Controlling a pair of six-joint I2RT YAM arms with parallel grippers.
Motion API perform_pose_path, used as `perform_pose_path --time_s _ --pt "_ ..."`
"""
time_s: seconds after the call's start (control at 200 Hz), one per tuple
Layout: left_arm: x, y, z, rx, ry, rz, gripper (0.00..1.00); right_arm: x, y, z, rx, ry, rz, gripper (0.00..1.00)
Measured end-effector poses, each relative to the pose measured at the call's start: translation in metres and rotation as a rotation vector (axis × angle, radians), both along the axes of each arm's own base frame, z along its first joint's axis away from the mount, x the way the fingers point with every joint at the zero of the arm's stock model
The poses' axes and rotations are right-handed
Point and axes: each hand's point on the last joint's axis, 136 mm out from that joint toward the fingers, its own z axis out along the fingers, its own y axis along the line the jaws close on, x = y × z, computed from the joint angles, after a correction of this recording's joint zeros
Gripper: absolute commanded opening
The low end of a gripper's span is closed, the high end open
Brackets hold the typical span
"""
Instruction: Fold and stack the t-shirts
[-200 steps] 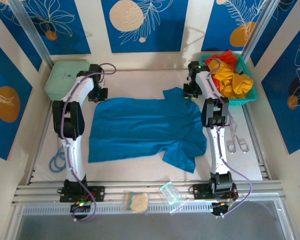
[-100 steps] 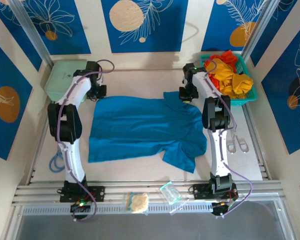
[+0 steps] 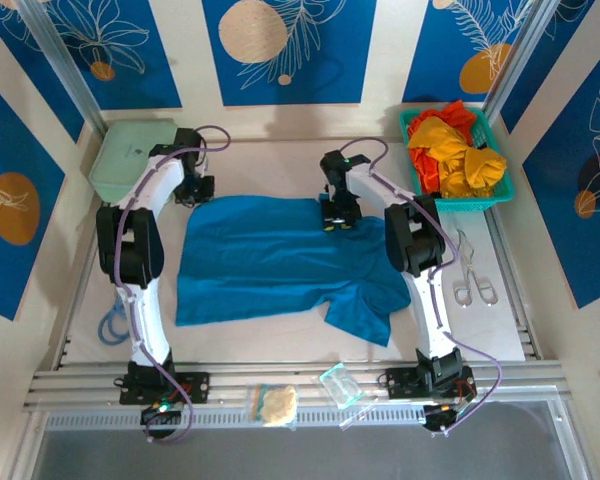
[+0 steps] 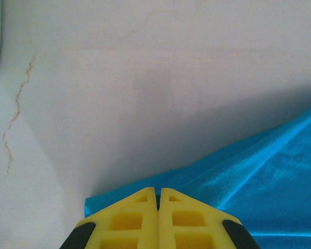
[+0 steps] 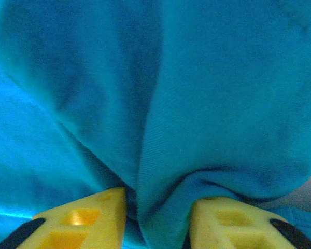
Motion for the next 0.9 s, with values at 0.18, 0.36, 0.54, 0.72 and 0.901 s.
perform_pose_path --time_s 0.18,0.36,0.54,0.72,0.901 --pt "0.001 0.0 0.0 -0.001 -0.003 0.0 0.0 0.003 -0.01 0.019 -0.005 -0.031 -0.02 0.54" --pt "0.001 -0.002 0.0 -0.002 -0.006 -0.002 0.0 0.022 -0.037 0.075 0.036 -0.142 -0.089 0.53" --pt "0.001 -0.004 0.0 -0.002 -0.006 -0.004 0.0 0.057 -0.066 0.102 0.103 -0.221 -0.157 0.46" --pt "0.001 -0.004 0.0 -0.002 -0.006 -0.006 0.0 0.077 -0.073 0.066 0.149 -0.162 -0.18 0.45" --pt "0.001 -0.004 0.0 -0.002 -0.006 -0.006 0.0 0.064 -0.055 0.026 0.174 -0.053 -0.159 0.44"
